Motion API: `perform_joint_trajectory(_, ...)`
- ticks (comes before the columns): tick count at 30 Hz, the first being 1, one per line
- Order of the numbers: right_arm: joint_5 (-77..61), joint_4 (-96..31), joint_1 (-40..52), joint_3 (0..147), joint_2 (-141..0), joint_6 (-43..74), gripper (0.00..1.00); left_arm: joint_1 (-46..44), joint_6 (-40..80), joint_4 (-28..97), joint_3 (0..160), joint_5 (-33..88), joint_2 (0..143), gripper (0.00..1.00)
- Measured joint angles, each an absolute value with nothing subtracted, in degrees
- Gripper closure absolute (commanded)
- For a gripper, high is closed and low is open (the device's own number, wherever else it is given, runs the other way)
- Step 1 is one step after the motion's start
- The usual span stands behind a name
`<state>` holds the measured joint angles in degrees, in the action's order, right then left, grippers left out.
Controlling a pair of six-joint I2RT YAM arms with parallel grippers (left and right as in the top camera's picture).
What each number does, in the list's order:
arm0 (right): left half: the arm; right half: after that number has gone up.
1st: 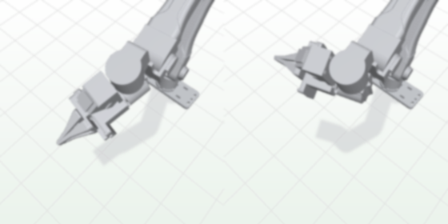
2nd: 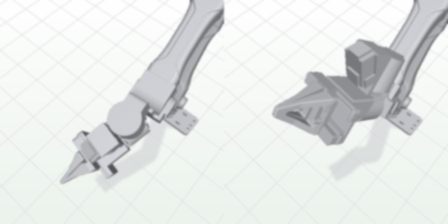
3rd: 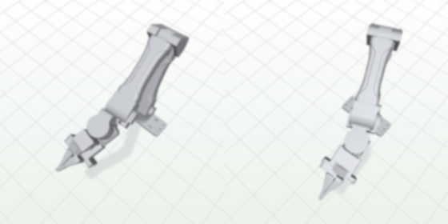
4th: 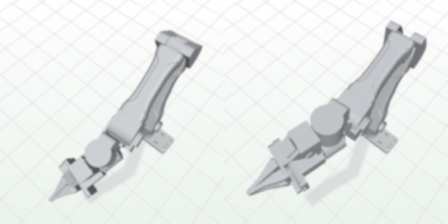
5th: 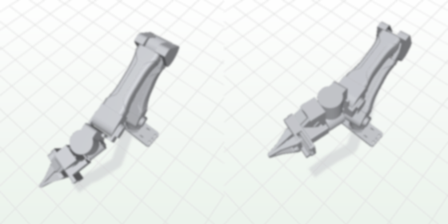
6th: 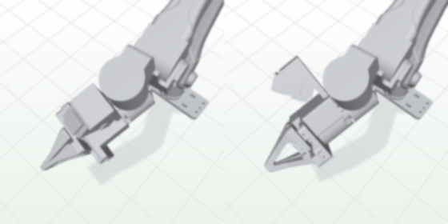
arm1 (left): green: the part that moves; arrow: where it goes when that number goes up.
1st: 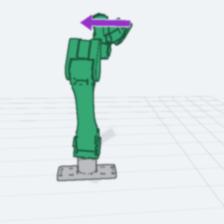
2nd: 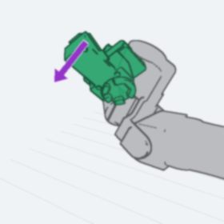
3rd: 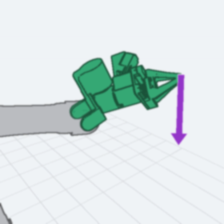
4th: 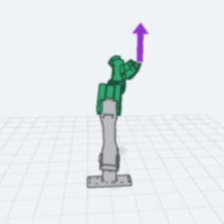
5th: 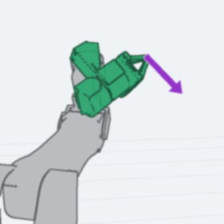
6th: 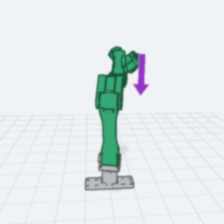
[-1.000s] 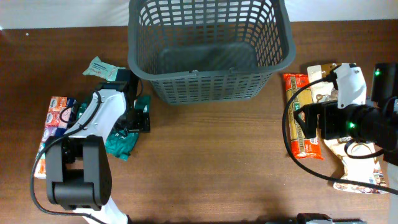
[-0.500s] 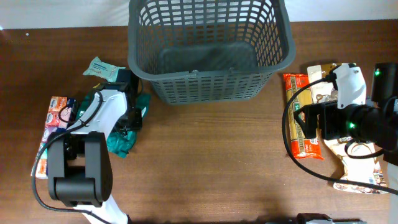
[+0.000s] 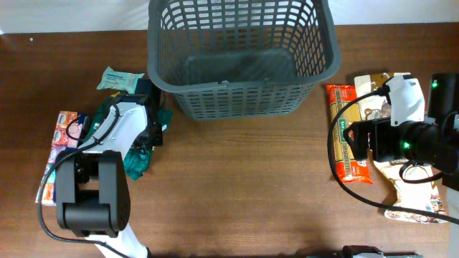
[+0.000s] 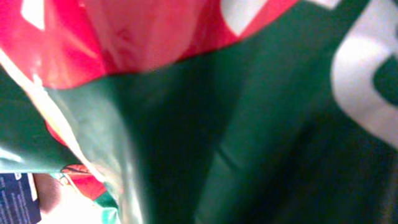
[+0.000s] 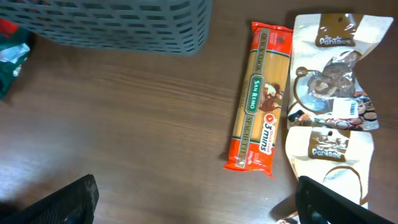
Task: Pack container
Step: 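Lift the Nescafe bag and drop it into the grey basket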
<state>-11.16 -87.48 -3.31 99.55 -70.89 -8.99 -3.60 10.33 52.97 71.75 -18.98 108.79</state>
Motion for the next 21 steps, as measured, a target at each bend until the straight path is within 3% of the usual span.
perform_joint_trajectory(8, -10.48, -87.33, -3.31, 99.55, -70.89, -9.04, 0.01, -3.42, 11.20, 55.70, 72.10, -20.45, 103.02, 0.98)
perform_joint_trajectory(21, -10.39, -86.13, -3.31, 99.55, -70.89, -8.99, 0.01, -3.42, 11.29, 57.14, 88.29, -27.03, 70.63, 0.98)
